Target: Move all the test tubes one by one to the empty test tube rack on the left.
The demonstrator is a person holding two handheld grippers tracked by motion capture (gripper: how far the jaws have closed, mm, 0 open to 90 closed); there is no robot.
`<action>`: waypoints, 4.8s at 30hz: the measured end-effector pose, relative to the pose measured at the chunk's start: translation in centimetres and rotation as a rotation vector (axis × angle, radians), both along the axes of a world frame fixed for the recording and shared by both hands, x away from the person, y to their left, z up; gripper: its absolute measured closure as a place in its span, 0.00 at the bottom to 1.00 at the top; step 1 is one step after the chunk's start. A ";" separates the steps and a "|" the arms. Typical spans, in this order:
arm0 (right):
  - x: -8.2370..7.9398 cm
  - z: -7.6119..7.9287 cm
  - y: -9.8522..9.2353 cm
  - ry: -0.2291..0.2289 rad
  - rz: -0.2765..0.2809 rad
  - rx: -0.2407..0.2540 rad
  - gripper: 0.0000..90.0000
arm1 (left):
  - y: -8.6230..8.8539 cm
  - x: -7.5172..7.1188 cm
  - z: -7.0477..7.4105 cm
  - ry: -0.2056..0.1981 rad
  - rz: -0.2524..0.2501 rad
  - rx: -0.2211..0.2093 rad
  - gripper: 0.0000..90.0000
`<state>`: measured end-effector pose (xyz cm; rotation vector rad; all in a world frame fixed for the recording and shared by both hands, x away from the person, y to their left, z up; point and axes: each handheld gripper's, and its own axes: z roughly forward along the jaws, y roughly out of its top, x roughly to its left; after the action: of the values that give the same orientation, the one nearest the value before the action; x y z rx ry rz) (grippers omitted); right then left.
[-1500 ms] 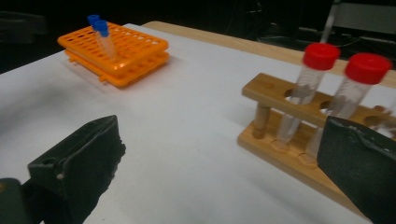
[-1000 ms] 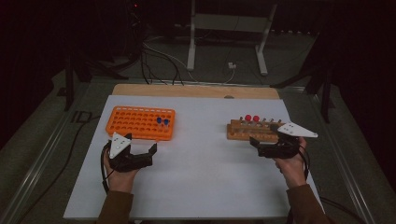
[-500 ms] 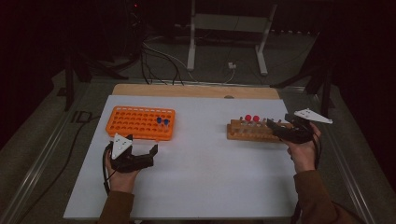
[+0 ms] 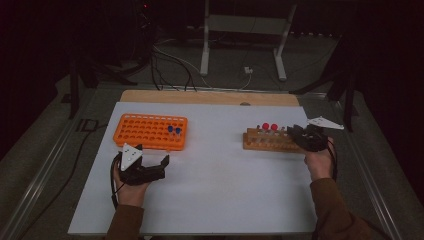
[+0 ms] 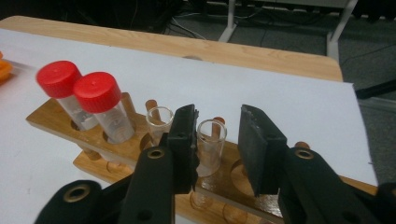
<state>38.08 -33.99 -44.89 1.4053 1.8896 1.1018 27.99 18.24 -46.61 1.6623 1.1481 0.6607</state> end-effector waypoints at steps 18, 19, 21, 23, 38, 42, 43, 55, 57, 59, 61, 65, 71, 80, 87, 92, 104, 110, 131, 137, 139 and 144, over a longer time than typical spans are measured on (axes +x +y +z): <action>-0.2 -1.3 1.3 -0.011 -0.018 -0.032 0.84 | -0.1 0.0 0.0 0.003 -0.004 0.004 0.00; -0.2 -1.3 1.3 -0.010 -0.019 -0.033 0.84 | -0.1 0.0 -0.1 0.003 -0.003 0.004 0.00; -0.2 -1.2 1.3 -0.002 -0.021 -0.032 0.85 | -0.2 0.0 -0.1 0.003 -0.005 0.006 0.00; -0.1 -1.1 1.3 0.002 -0.021 -0.034 0.85 | -0.2 0.0 -0.1 0.005 -0.007 0.009 0.00; -0.7 1.4 0.7 -0.048 -0.019 0.009 0.85 | -0.3 0.0 -0.1 0.010 -0.013 0.007 0.00; -1.0 2.1 0.6 -0.065 -0.014 0.005 0.85 | -0.3 0.0 -0.2 0.011 -0.015 0.009 0.00; -1.0 2.3 0.6 -0.069 -0.012 0.003 0.85 | -0.3 0.0 -0.2 0.011 -0.016 0.009 0.00; -2.1 5.1 1.0 -0.123 0.040 -0.009 0.85 | -0.7 -0.1 -0.2 0.013 -0.024 0.014 0.00; -2.4 5.4 1.2 -0.128 0.052 -0.007 0.85 | -0.8 -0.1 -0.2 0.013 -0.026 0.016 0.00; -2.6 5.4 1.3 -0.128 0.062 -0.007 0.85 | -0.9 -0.1 -0.2 0.013 -0.028 0.016 0.00; -2.9 5.5 1.5 -0.125 0.076 -0.002 0.85 | -1.0 -0.1 -0.2 0.014 -0.031 0.018 0.00; -3.4 5.2 2.1 -0.119 0.107 0.016 0.85 | -1.4 -0.1 -0.1 0.010 -0.044 0.026 0.00; -4.0 4.5 3.8 -0.107 0.163 0.024 0.85 | -1.9 -0.2 -0.1 0.012 -0.067 0.035 0.00; -4.6 3.9 6.9 -0.092 0.252 0.068 0.85 | -3.6 -0.3 0.1 0.009 -0.123 0.049 0.00; -5.0 3.6 9.7 -0.076 0.326 0.080 0.84 | -7.5 0.1 0.9 0.000 -0.227 0.058 0.02; -5.3 3.3 12.0 -0.060 0.389 0.081 0.84 | -10.7 0.6 1.4 -0.004 -0.302 0.061 0.06; -6.4 3.2 15.9 -0.042 0.493 0.103 0.84 | -15.6 1.1 1.7 -0.018 -0.381 0.079 0.43; -6.6 3.3 16.6 -0.034 0.520 0.120 0.84 | -15.8 1.3 1.6 -0.020 -0.394 0.078 0.67; -6.9 3.2 17.3 -0.024 0.552 0.117 0.84 | -15.9 1.6 1.5 -0.013 -0.446 0.049 0.84; -6.9 3.5 16.5 -0.054 0.538 0.160 0.53 | -15.5 1.8 1.4 -0.005 -0.423 0.062 0.84; -6.9 3.6 16.1 -0.058 0.519 0.164 0.44 | -15.3 1.9 1.5 -0.005 -0.416 0.061 0.84; -6.9 3.4 15.1 -0.062 0.495 0.131 0.24 | -14.5 2.1 1.6 -0.008 -0.397 0.052 0.84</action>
<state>31.15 -18.84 -41.47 0.9702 2.2170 1.5013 30.08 3.74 -44.99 1.8607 0.7658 0.4448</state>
